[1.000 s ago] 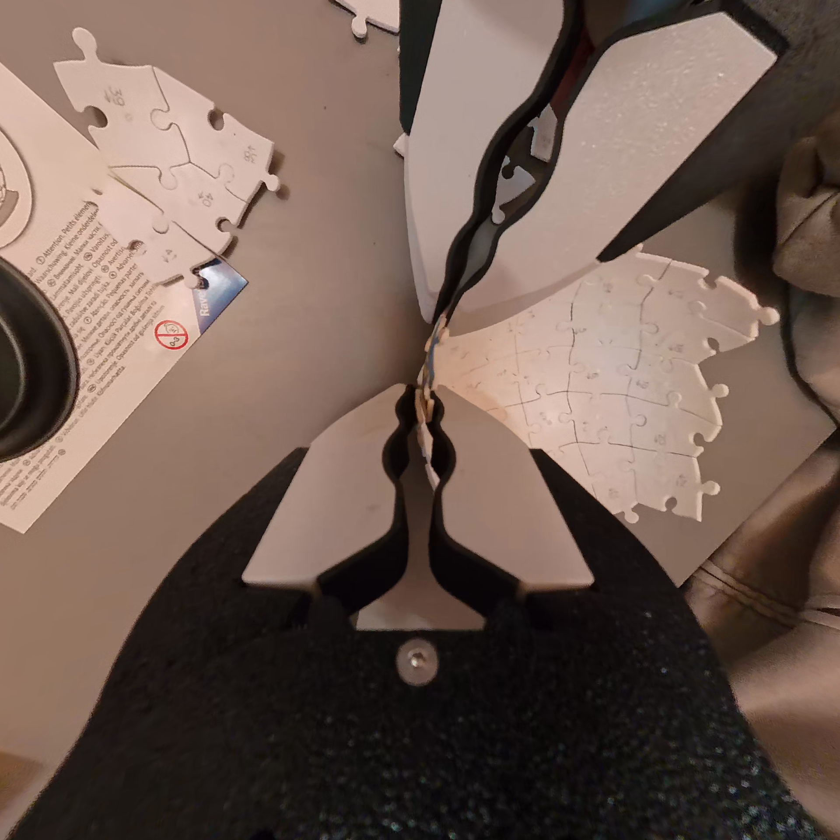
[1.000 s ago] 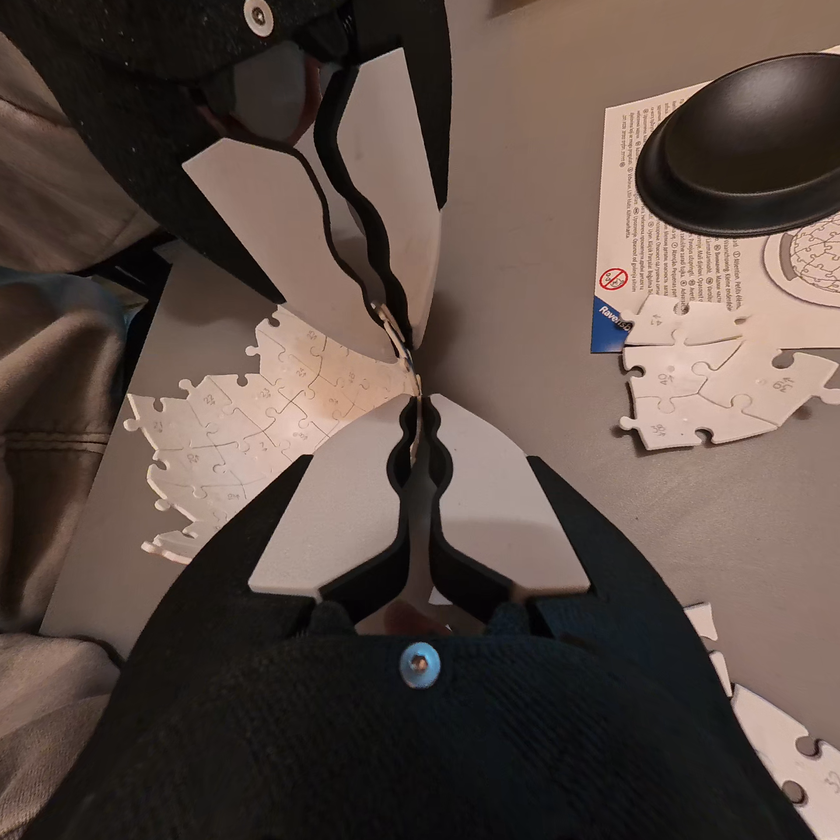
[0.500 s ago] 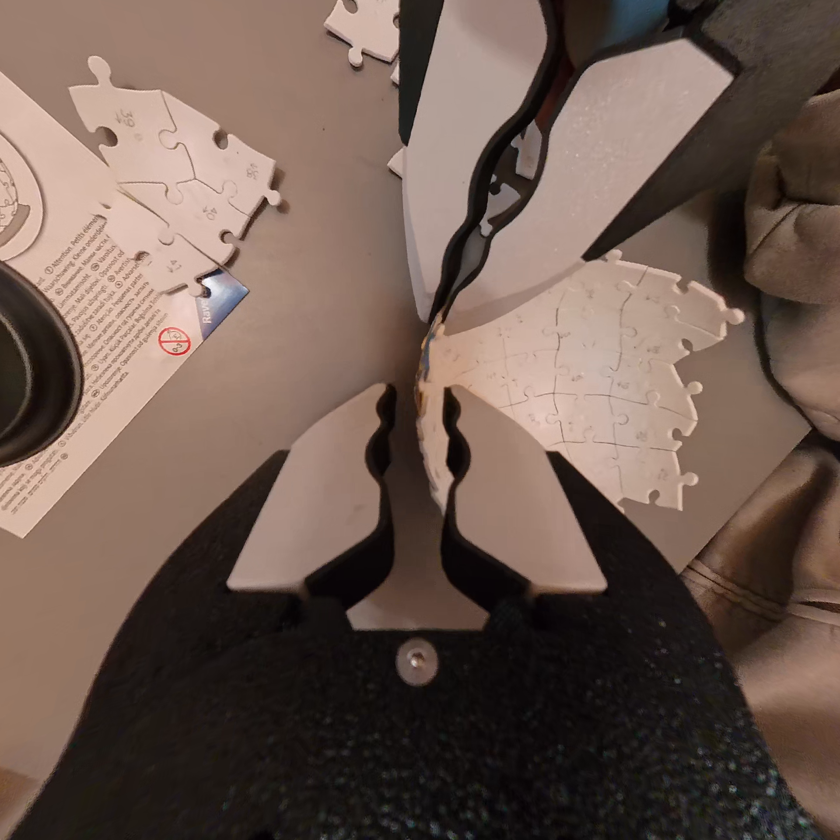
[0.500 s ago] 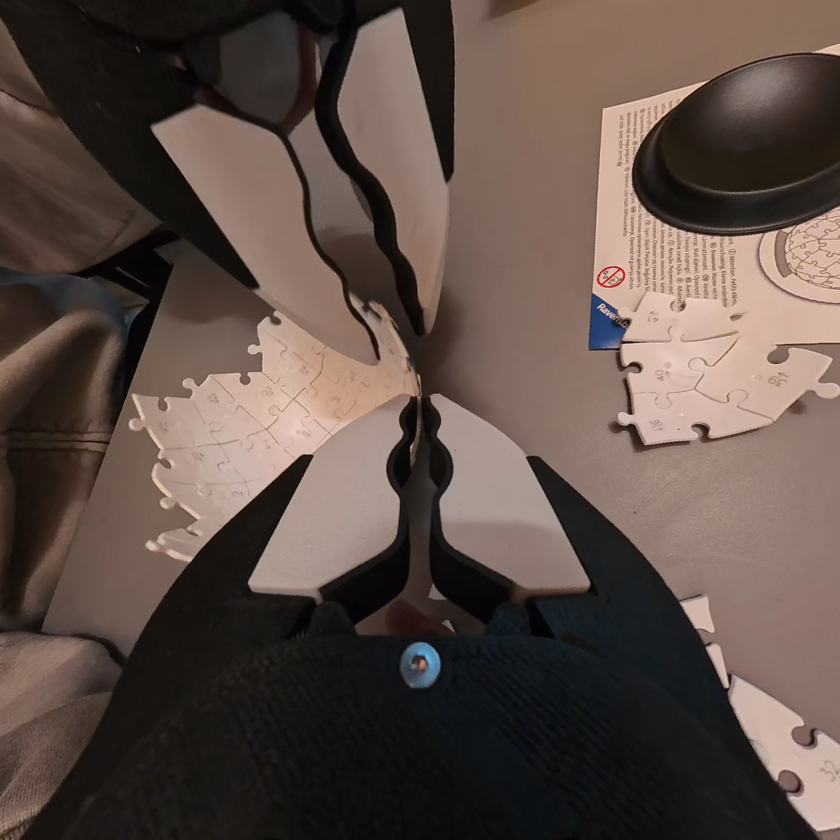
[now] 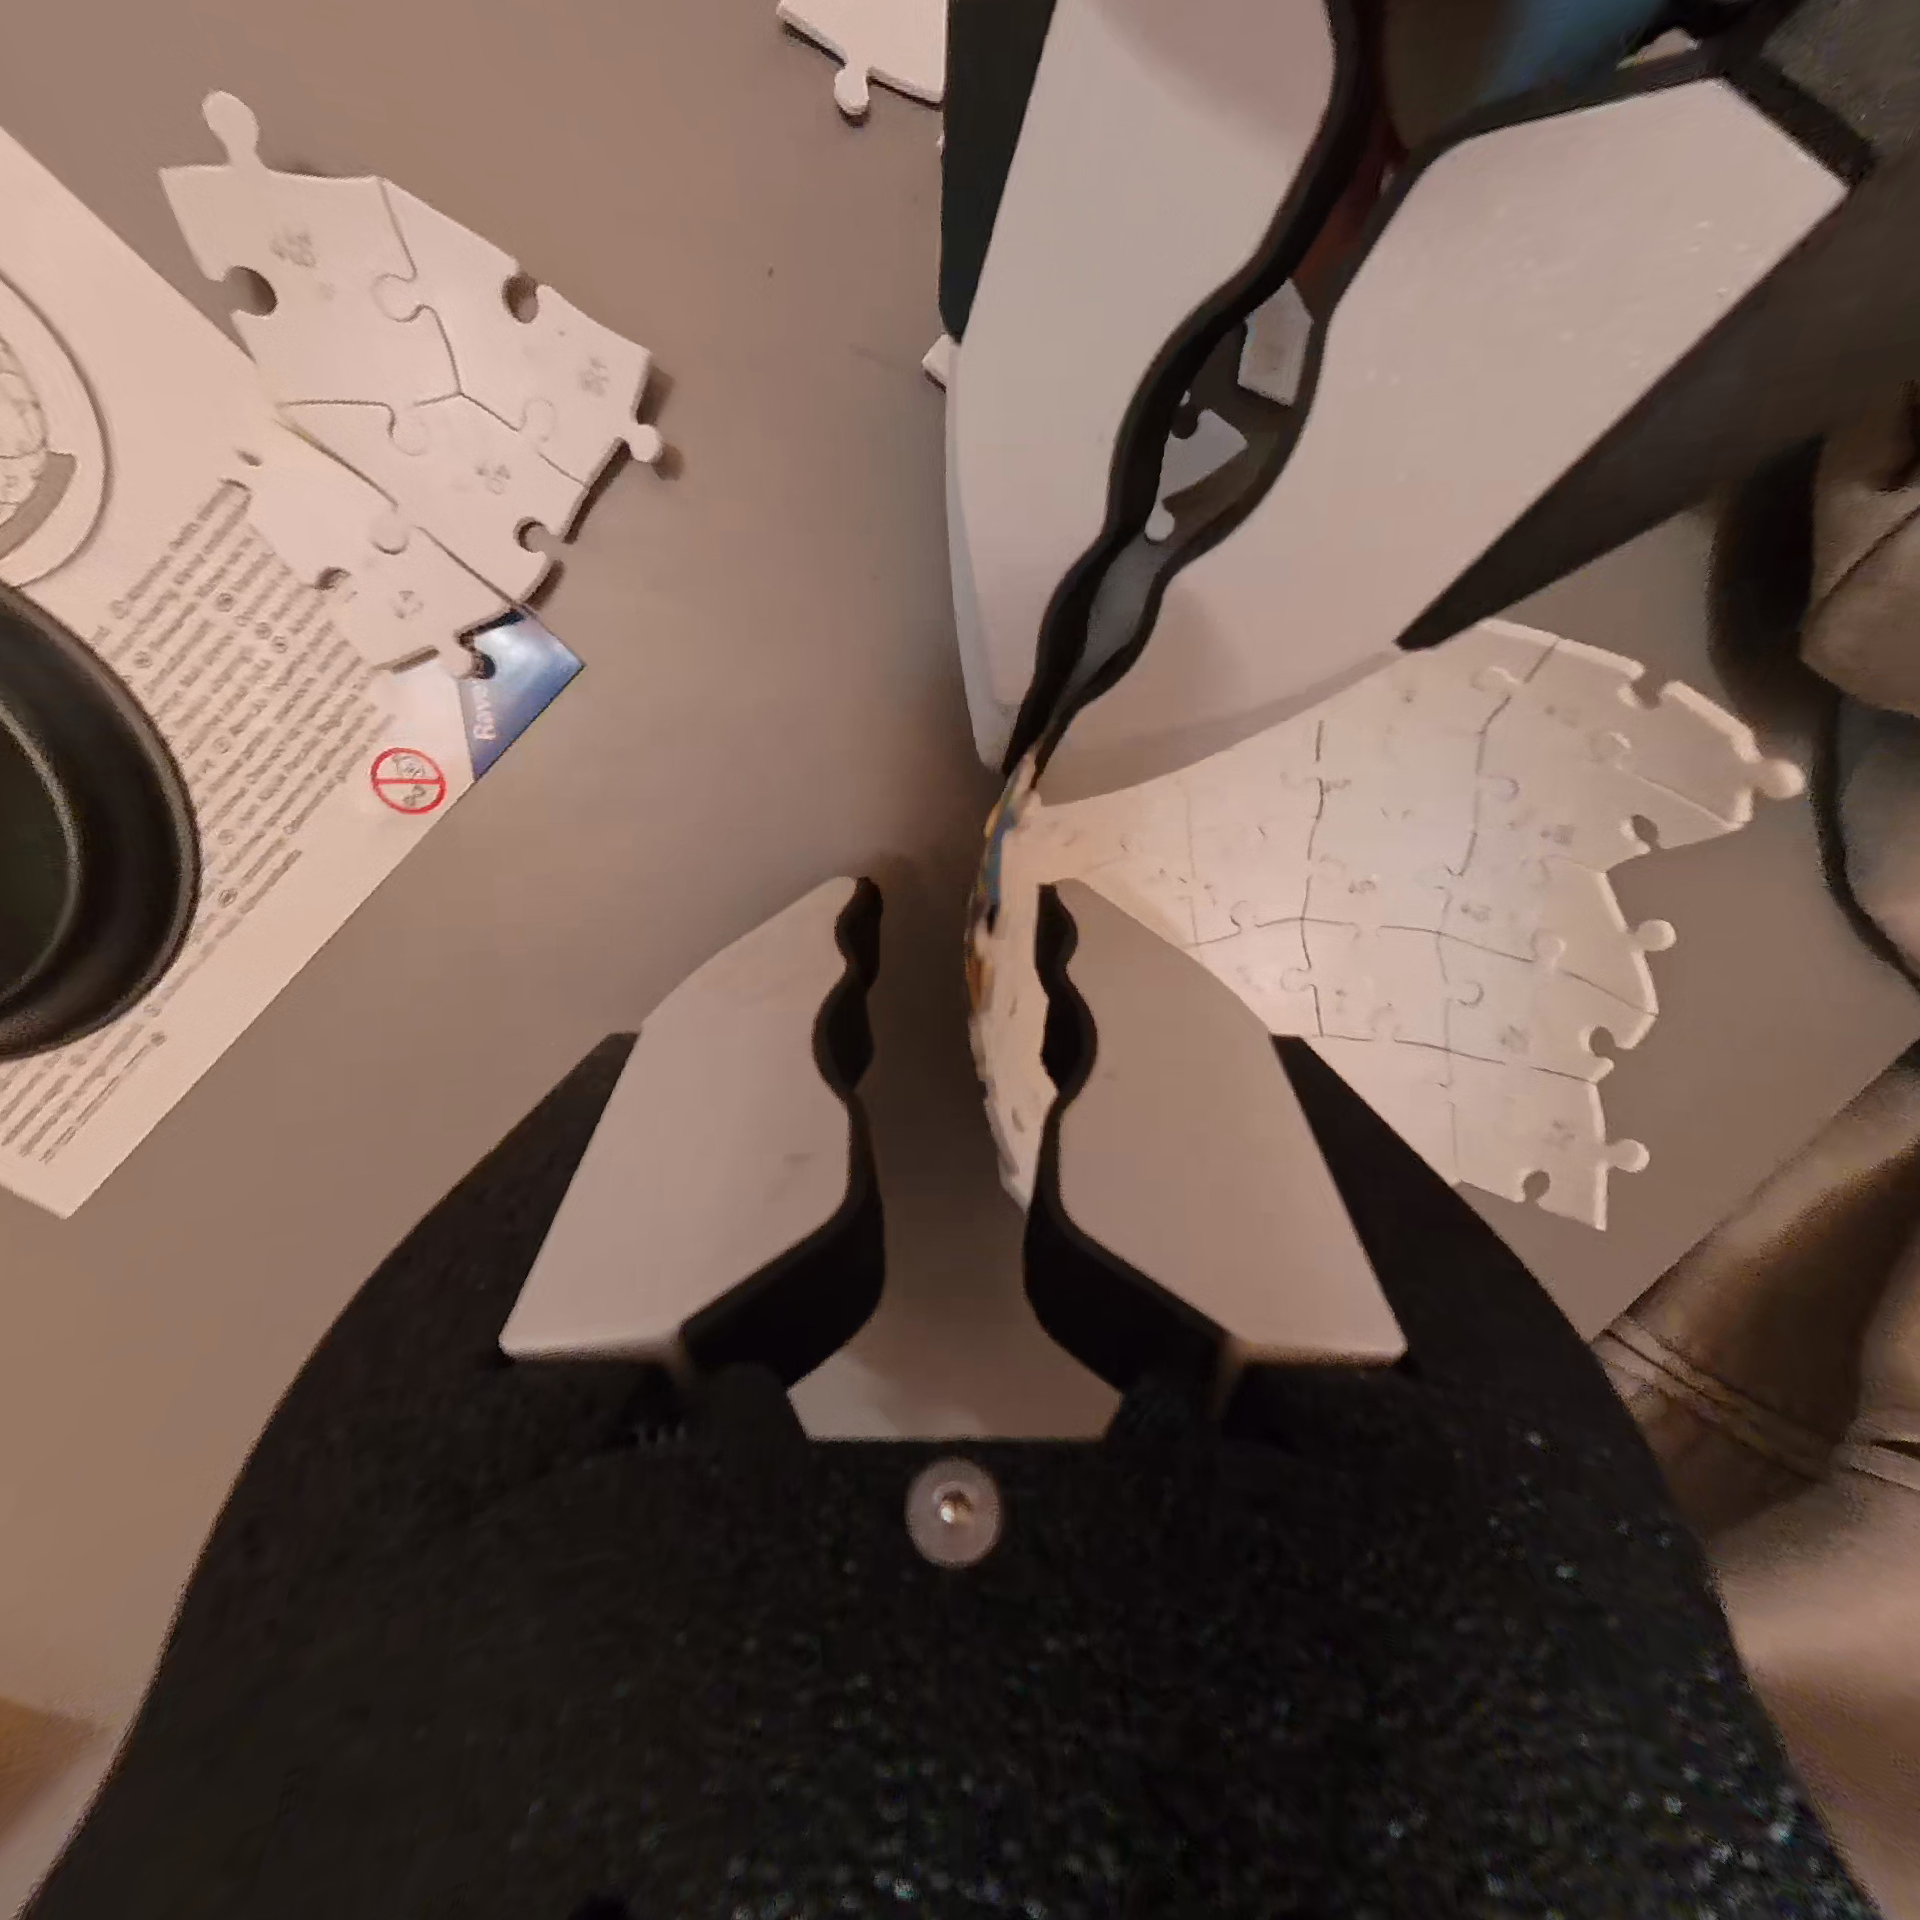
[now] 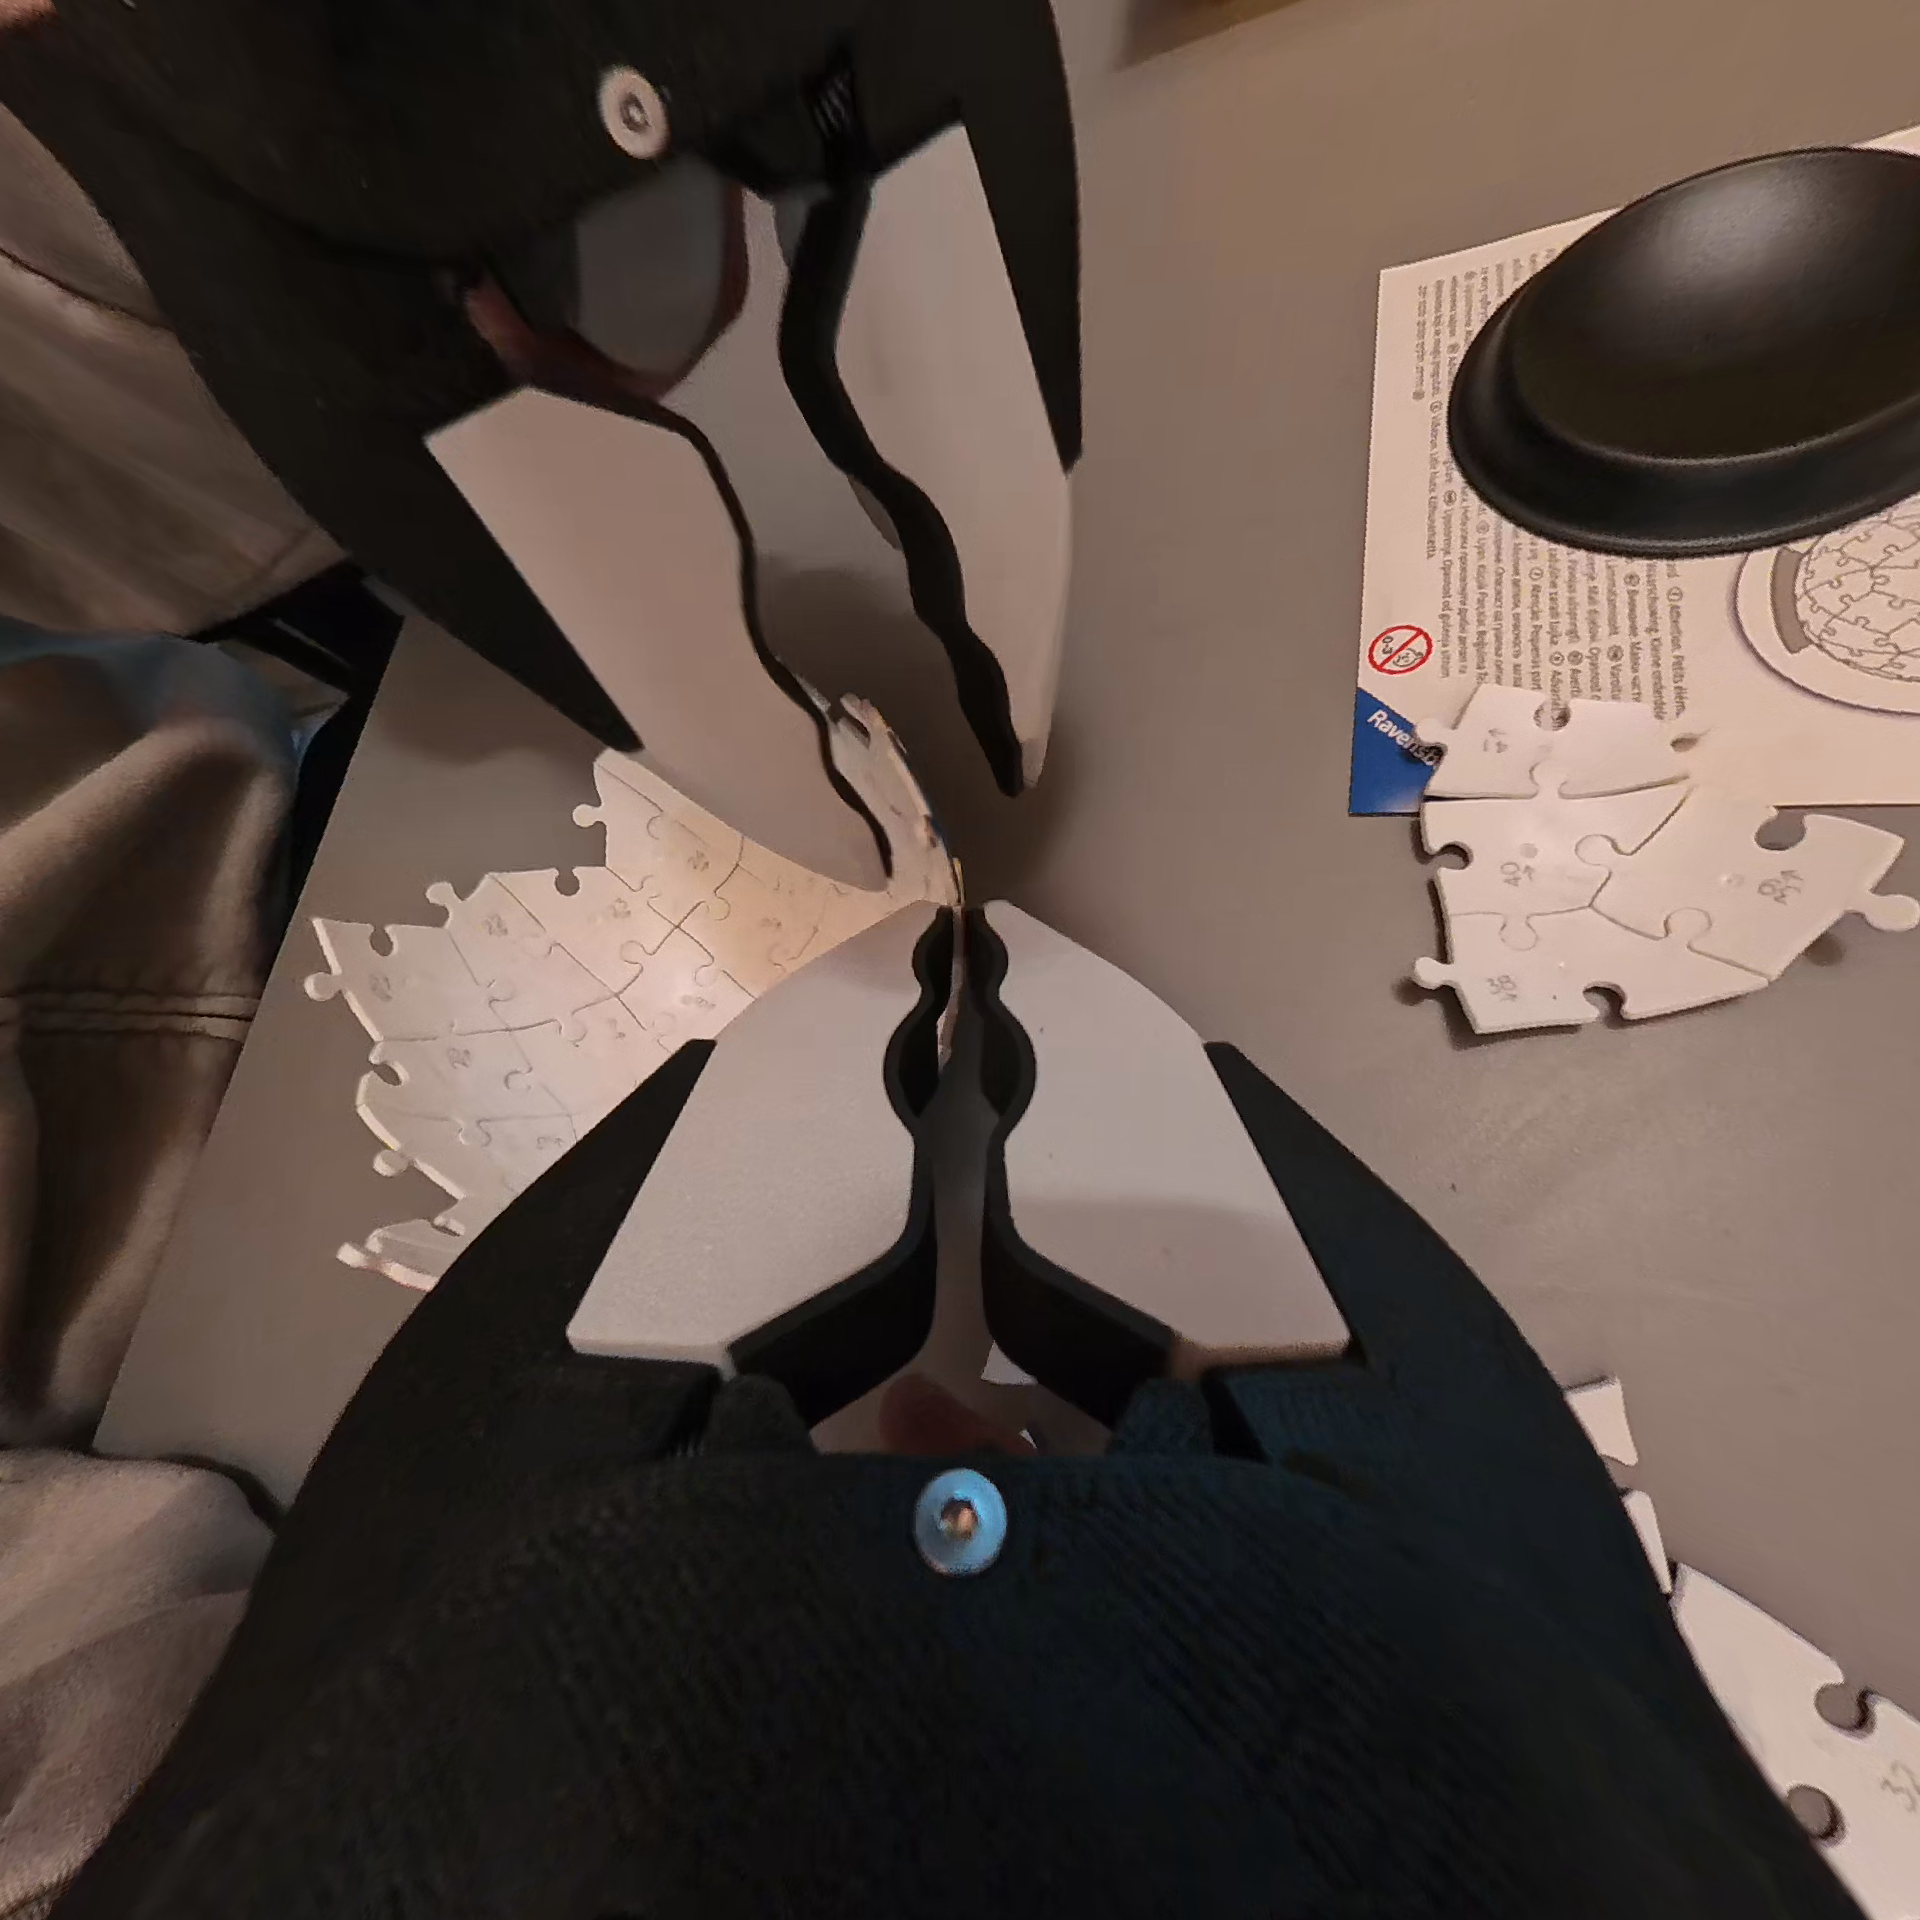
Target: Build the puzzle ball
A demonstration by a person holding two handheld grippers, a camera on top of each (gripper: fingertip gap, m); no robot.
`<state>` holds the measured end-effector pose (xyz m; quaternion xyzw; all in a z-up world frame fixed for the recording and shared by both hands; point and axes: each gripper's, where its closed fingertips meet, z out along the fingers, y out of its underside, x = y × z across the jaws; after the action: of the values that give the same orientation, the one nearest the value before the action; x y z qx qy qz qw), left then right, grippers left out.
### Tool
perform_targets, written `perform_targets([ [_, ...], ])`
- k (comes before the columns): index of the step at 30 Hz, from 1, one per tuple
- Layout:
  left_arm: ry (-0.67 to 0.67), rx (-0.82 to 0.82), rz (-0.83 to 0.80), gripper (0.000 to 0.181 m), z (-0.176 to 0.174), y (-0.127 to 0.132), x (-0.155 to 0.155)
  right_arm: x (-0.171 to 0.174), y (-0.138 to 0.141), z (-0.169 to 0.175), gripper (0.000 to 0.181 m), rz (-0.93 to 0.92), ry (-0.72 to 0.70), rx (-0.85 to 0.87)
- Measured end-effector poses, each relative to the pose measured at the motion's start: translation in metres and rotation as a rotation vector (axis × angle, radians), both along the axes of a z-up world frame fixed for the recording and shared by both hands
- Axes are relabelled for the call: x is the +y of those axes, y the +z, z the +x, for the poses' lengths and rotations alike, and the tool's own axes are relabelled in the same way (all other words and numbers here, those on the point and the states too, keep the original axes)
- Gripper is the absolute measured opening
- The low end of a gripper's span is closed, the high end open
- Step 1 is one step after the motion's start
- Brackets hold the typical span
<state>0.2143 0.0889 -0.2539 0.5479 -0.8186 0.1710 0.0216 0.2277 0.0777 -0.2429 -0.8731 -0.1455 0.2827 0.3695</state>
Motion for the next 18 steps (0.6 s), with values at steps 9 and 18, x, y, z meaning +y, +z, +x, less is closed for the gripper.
perform_targets([
  [9,-0.039,0.018,-0.078,0.004,0.0012,-0.0048,-0.0082,0.0011,0.0001,-0.002,0.002,0.015,0.015,0.0],
  [18,-0.035,0.011,-0.082,0.003,0.0006,-0.0045,-0.0063,0.0038,0.0007,-0.0023,0.003,0.023,0.007,0.003],
])
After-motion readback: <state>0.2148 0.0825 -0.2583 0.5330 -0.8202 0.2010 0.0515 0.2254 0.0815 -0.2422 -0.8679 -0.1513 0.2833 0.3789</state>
